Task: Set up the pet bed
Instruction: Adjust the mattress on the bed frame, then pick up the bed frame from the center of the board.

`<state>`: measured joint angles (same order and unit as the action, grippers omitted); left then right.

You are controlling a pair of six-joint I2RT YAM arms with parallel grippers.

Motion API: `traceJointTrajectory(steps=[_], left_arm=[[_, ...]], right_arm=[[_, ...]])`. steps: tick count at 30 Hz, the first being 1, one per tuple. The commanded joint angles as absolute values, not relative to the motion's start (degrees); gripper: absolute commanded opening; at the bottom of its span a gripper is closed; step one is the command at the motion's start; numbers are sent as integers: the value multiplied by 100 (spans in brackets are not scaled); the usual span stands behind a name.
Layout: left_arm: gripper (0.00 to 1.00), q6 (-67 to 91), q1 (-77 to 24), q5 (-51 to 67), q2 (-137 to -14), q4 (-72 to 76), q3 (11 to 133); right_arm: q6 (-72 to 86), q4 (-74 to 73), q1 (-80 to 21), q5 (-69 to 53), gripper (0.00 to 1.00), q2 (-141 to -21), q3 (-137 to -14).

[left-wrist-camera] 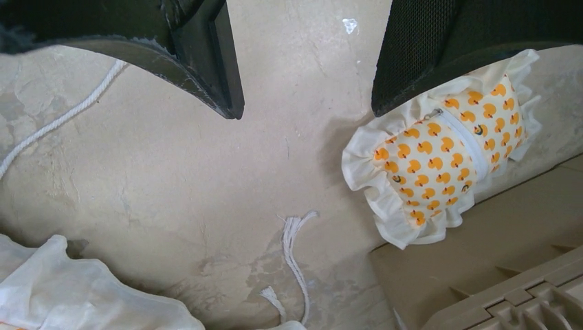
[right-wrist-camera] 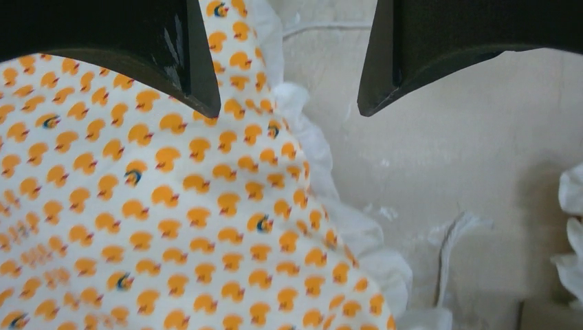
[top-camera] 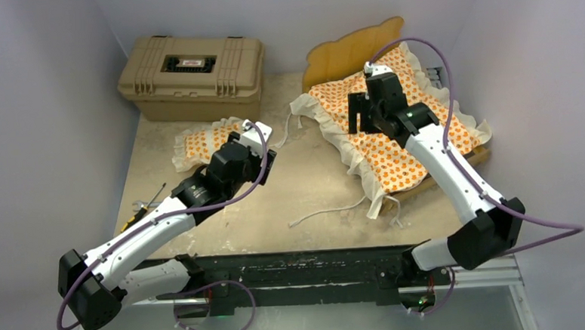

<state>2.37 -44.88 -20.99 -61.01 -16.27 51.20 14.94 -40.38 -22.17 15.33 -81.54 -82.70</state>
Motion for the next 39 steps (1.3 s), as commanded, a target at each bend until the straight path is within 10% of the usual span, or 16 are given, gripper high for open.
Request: traceJointTrajectory(steps=[1,11,25,39], left_arm=[[68,365,-4410,-1977,-6019,-1585,5217],[68,322,-4365,-1913,-5811,-1641,5168],[68,245,-4282,-1824,-5244,-1749,5074],[68,237,-4280,-1626,-4810,-1687,4951]], right_arm=[[2107,-5288,-2258,921,76,-7880,-7774],[4659,-5470,-1548,2334,80,-6135,-6776],[5291,-3600,2826,-50,81,-6117,-5422],[5902,-125,4227,-2045,81,-6397,-2775]])
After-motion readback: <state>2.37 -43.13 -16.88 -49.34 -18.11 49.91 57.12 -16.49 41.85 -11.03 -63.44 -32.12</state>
